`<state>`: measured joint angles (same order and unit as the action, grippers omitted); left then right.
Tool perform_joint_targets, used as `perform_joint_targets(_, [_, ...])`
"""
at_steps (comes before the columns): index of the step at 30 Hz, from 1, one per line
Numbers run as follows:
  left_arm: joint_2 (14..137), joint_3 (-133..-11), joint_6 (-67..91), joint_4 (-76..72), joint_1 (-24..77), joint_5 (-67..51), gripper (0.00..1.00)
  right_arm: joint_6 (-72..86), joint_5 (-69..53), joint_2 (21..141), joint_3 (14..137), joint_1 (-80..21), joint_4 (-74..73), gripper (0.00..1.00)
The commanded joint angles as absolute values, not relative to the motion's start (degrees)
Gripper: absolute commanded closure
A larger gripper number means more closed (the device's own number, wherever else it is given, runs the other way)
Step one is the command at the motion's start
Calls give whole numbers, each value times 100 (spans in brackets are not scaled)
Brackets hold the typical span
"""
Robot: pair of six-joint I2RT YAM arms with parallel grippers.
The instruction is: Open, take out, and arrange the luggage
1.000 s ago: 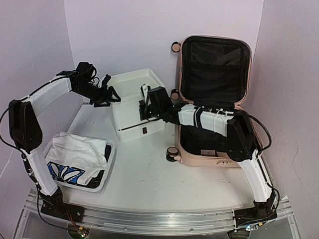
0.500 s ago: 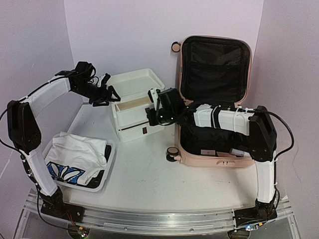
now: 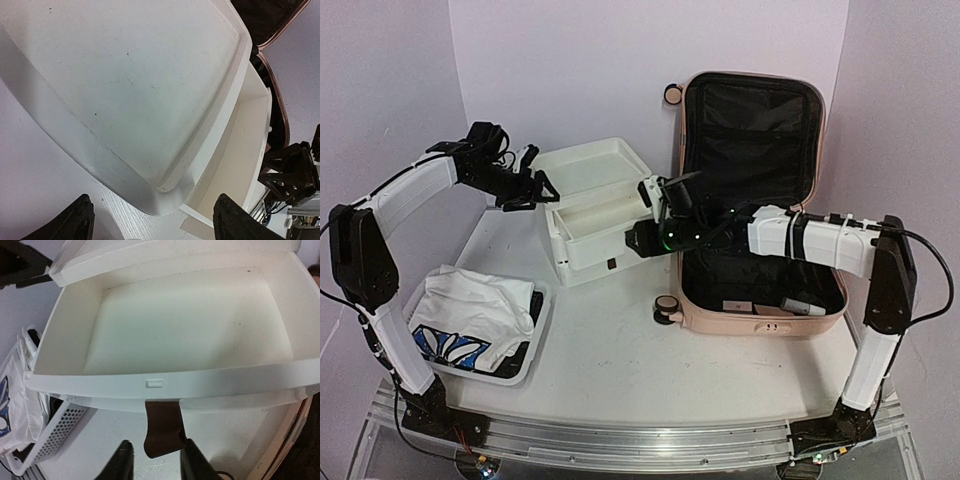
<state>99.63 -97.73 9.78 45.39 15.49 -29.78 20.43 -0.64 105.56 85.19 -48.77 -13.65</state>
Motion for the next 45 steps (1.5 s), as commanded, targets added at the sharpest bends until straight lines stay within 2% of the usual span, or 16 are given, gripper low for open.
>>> perform_joint_targets(1, [9651,-9748,808,4276,1571,-2891,18,2059,-14,9975,8617,-4872,-1744,43])
perform_joint_targets(6, [9428,-9629,641,4151,1575,-2606,17,1501,737,9175,8143,-4871,-2594,16])
perform_joint_targets(11, [9080,-9447,677,3821,1573,-2466,14,730,2340,8352,7495,-4783,-3766,2])
perform_joint_targets(16, [8665,-9387,851,3539,1569,-2089,10,352,2530,8061,7271,-3956,-4739,2])
perform_joint_targets(20, [8565,-9346,1115,3412,1565,-1437,8,855,1644,8278,7053,-3025,-5026,2])
perform_joint_targets(25, [8683,-9358,1469,3403,1567,-655,6,1571,817,9119,7612,-2343,-6100,2])
perform_joint_targets(32, [8390,-8963,1875,3377,1570,347,6,2047,478,9960,8637,-2021,-8184,2])
perform_joint_targets(36, [8256,-8910,1720,3407,1556,872,5,2506,732,10038,8552,-1720,-8598,2])
perform_joint_targets(39, [8361,-9022,1875,3404,1529,1006,4,2890,375,10302,8507,-1351,-8638,2])
perform_joint_targets(45, [8698,-9189,2231,3531,1514,1395,5,3683,933,11713,9624,-1274,-9643,2])
